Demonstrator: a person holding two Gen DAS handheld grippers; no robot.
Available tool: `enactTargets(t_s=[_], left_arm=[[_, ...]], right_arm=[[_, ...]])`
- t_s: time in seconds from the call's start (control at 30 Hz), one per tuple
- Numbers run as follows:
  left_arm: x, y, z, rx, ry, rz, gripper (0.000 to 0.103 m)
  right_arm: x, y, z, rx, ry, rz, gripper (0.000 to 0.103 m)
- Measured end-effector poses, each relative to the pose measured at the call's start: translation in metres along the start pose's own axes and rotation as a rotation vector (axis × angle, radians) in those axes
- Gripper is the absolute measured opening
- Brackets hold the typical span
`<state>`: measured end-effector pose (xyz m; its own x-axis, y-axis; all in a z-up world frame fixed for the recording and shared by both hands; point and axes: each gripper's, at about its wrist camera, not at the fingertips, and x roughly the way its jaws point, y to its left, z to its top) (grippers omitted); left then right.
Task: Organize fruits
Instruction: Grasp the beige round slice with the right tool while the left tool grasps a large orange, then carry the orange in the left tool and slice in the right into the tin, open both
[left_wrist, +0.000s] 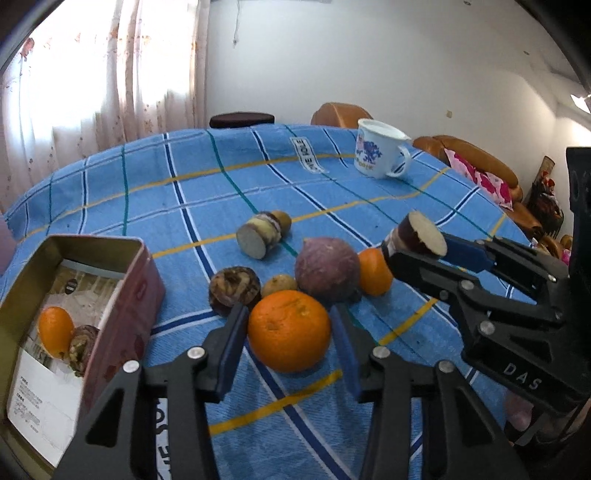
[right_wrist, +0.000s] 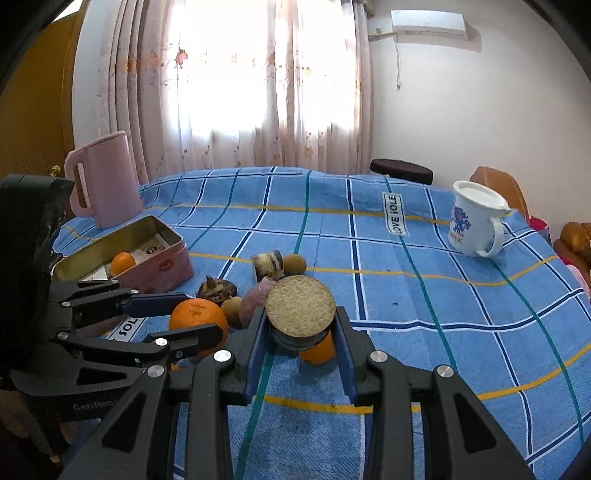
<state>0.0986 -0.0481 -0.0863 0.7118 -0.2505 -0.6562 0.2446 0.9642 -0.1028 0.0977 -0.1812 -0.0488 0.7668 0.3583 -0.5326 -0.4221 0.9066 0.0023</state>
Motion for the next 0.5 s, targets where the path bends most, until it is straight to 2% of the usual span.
enactTargets(t_s=[0.5], left_arm=[[-0.027,0.000,-0.002,-0.004,-0.159,0.094,0.048]], right_arm=[[-0.014,0.008,-0.001,-0.048,-0.079,0.013,0.036]])
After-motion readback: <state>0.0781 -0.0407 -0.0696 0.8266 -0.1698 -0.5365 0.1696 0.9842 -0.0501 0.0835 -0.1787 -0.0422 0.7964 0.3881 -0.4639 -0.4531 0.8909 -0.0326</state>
